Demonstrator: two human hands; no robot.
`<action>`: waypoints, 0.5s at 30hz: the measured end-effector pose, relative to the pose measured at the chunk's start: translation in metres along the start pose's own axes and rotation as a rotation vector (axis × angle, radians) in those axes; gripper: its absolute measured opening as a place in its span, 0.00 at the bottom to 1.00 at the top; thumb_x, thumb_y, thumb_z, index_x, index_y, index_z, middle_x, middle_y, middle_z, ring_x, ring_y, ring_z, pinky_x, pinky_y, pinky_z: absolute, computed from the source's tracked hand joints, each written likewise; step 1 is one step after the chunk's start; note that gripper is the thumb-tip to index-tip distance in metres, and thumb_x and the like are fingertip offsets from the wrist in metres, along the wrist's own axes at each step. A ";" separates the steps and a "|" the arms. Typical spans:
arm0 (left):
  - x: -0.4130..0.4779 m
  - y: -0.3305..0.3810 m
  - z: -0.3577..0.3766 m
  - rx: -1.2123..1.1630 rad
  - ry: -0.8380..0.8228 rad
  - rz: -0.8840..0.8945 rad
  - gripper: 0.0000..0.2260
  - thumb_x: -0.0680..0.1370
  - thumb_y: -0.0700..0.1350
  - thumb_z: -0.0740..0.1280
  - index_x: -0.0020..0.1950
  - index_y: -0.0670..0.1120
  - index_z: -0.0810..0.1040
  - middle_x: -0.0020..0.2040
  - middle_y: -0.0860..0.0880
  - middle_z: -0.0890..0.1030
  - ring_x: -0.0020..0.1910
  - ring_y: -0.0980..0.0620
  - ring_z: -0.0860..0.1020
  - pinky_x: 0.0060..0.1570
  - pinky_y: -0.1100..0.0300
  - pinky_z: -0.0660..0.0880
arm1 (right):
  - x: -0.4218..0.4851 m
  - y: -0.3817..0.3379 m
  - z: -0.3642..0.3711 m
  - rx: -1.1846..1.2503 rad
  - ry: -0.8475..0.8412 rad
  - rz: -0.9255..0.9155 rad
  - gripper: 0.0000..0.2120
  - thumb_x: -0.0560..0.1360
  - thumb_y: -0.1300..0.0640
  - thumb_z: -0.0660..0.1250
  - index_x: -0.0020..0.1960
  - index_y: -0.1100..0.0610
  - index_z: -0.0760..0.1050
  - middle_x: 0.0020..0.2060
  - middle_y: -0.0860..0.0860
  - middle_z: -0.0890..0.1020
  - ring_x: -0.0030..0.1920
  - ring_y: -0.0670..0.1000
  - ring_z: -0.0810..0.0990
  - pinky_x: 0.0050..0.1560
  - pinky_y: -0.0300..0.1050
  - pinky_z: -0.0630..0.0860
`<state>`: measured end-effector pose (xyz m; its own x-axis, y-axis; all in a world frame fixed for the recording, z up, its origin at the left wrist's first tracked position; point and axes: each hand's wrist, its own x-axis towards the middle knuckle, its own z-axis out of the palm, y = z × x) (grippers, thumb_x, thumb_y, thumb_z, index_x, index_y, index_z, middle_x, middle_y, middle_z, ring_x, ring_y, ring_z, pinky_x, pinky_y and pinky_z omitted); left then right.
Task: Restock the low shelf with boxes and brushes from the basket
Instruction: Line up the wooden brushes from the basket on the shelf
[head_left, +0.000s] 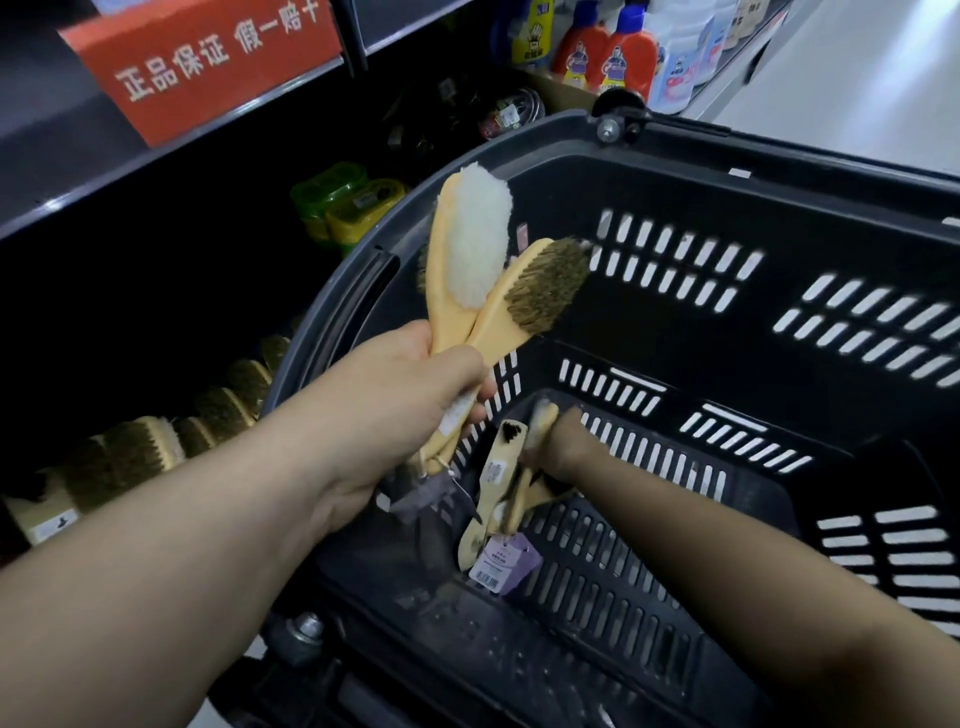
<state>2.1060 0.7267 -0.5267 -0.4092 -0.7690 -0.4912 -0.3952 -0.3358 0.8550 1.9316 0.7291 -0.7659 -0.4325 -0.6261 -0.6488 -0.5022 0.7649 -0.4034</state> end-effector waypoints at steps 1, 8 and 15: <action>0.000 -0.001 -0.001 0.002 0.000 -0.011 0.03 0.73 0.40 0.65 0.43 0.45 0.78 0.29 0.50 0.79 0.29 0.56 0.77 0.24 0.65 0.71 | 0.001 -0.001 0.004 -0.001 0.018 0.003 0.41 0.69 0.48 0.70 0.72 0.62 0.52 0.60 0.57 0.75 0.61 0.57 0.75 0.65 0.53 0.68; 0.002 -0.005 -0.004 0.042 0.002 -0.006 0.06 0.74 0.41 0.68 0.51 0.46 0.78 0.39 0.45 0.81 0.39 0.50 0.78 0.35 0.56 0.73 | -0.001 -0.002 -0.010 0.349 0.031 -0.028 0.33 0.65 0.47 0.75 0.64 0.57 0.67 0.54 0.55 0.78 0.51 0.54 0.79 0.55 0.51 0.77; 0.001 -0.004 -0.004 -0.138 -0.058 0.043 0.08 0.74 0.36 0.68 0.51 0.46 0.78 0.46 0.46 0.85 0.43 0.54 0.82 0.41 0.60 0.80 | -0.062 -0.015 -0.082 1.192 -0.476 -0.317 0.39 0.54 0.56 0.82 0.62 0.62 0.70 0.45 0.57 0.84 0.44 0.53 0.85 0.40 0.43 0.81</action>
<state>2.1105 0.7253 -0.5296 -0.4721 -0.7527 -0.4589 -0.2608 -0.3780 0.8883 1.9049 0.7436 -0.6669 0.0072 -0.8747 -0.4846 0.5360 0.4125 -0.7366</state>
